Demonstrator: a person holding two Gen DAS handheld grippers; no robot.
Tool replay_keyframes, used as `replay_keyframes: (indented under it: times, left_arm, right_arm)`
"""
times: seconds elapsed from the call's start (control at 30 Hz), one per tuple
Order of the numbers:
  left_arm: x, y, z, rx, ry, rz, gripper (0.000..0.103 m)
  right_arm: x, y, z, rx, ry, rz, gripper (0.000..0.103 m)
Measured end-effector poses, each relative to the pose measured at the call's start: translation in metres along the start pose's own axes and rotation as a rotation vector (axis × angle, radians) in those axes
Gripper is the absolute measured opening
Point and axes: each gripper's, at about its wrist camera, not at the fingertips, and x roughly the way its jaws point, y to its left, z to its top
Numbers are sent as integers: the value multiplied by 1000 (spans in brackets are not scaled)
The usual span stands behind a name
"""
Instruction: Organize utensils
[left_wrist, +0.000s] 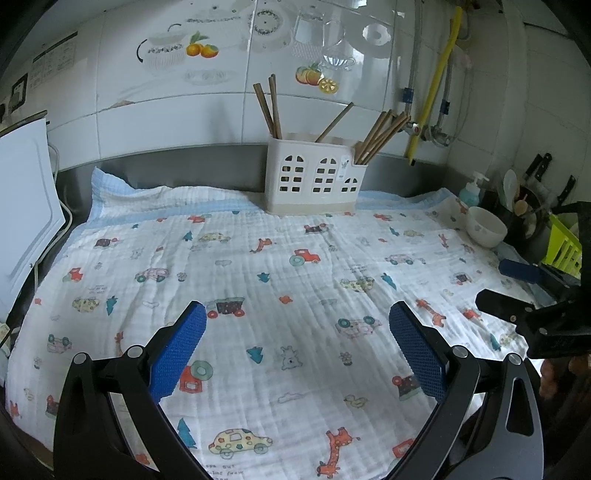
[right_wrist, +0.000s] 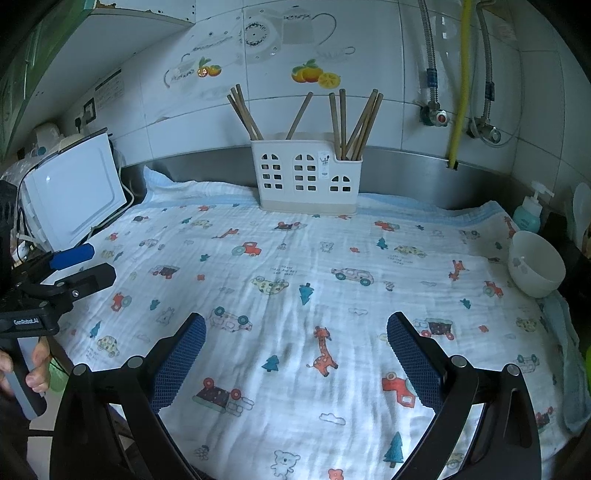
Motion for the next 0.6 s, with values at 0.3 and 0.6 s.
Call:
replay_keyframes:
  times: [0.3,0.6]
  left_arm:
    - [-6,-1,2,10,-24,27,98]
    - [-2,-4,2,5,0,12,98]
  right_arm:
    - [-1,0,-1,1,-1,-5,95]
    - [-1,-1,-2,5,1,-7,95]
